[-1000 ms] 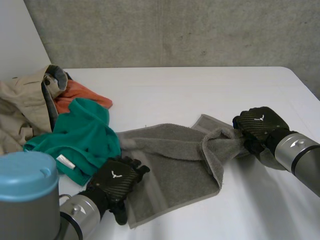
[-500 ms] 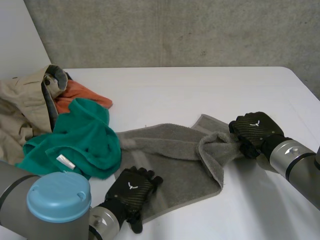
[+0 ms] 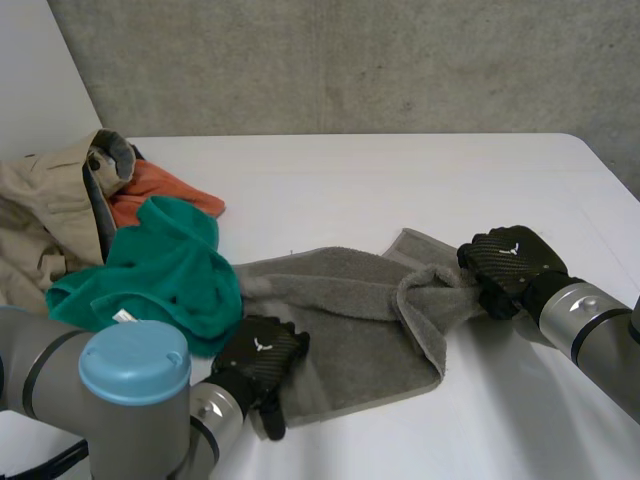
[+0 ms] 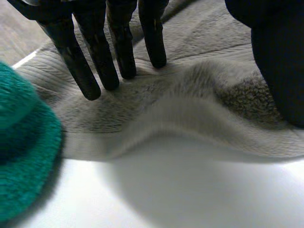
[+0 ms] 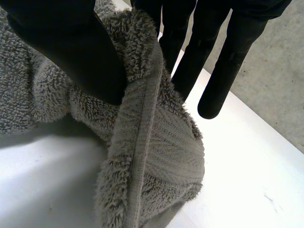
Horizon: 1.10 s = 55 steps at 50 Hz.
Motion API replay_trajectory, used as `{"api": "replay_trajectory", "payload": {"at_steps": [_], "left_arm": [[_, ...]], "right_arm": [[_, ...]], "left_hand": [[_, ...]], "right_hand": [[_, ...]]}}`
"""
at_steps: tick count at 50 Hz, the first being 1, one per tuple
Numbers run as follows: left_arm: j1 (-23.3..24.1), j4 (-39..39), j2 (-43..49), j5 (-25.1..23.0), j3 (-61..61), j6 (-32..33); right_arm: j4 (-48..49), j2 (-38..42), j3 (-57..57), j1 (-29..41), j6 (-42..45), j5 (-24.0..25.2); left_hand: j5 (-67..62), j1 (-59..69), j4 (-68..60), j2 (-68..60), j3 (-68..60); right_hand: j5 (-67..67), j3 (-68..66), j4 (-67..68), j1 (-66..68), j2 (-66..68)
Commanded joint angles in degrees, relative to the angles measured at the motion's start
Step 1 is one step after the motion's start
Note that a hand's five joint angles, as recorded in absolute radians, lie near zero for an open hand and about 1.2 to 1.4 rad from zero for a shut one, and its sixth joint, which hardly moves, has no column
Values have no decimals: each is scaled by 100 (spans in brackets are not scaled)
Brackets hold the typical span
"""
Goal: Fold the laundry.
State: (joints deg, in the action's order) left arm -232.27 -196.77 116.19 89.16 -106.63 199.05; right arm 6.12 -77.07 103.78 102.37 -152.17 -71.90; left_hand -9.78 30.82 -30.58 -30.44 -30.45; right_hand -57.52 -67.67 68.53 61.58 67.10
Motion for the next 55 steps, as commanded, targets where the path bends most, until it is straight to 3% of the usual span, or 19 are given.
{"api": "replay_trajectory", "payload": {"at_steps": [1,7,11,20,24,28,33,36,40,43,49,53,55], "left_arm": [[-134,-212,17,22,81,161],[-204,-353,114,22,204,257],[-292,-380,53,14,301,266],[-591,-108,-895,171,573,-14],[-933,568,-2099,277,758,-585],[-1329,1263,-2856,137,1030,-1078],[-1716,2036,-2717,-162,1364,-1360],[-1839,2388,-2173,-206,1619,-1360],[-1901,2705,-1207,-75,2128,-1351],[-1979,2767,-294,40,2882,-1290],[-2120,2653,368,-48,4298,-1298],[-2191,1934,404,-57,5274,-1403],[-2252,1214,351,74,5688,-1500]], "right_arm": [[12,-19,2,-7,-6,0],[21,-28,-7,-24,-6,9],[21,-45,-33,-51,-14,-9],[-540,-370,-454,-323,29,-26],[-1831,-967,-1262,-902,485,79],[-3088,-1232,-1887,-1386,1478,430],[-4293,-960,-2160,-1738,2770,922],[-4488,-556,-2239,-1660,3351,897],[-4252,15,-2345,-1352,3326,581],[-3532,648,-2625,-1106,3036,265],[-2126,1229,-3424,-798,1965,-131],[-791,1185,-3996,-710,718,-325],[246,1010,-4068,-727,-170,-413]], "left_hand": [[-1902,798,-822,-835,-835],[-3363,2259,-2283,-2297,-2296],[-6018,4914,-4938,-4951,-4951],[-6022,4918,-4942,-4956,-4955],[-6022,4918,-4942,-4956,-4955],[-6022,4918,-4942,-4956,-4955],[-6022,4918,-4942,-4956,-4955],[-6022,4918,-4942,-4956,-4955],[-6022,4918,-4942,-4956,-4955],[-6022,4918,-4942,-4956,-4955],[-6022,4918,-4942,-4956,-4955],[-6022,4918,-4942,-4956,-4955],[-6022,4918,-4942,-4956,-4955]], "right_hand": [[-1248,-1233,1147,1842,1290],[-1248,-1233,1147,1842,1290],[-1248,-1233,1147,1842,1290],[-1248,-1233,1147,1842,1290],[-1248,-1233,1147,1842,1290],[-1248,-1233,1147,1842,1290],[-1248,-1233,1147,1842,1290],[-1248,-1233,1147,1842,1290],[-1248,-1233,1147,1842,1290],[-1248,-1233,1147,1842,1290],[-1248,-1233,1147,1842,1290],[-1248,-1233,1147,1842,1290],[-1248,-1233,1147,1842,1290]]}}
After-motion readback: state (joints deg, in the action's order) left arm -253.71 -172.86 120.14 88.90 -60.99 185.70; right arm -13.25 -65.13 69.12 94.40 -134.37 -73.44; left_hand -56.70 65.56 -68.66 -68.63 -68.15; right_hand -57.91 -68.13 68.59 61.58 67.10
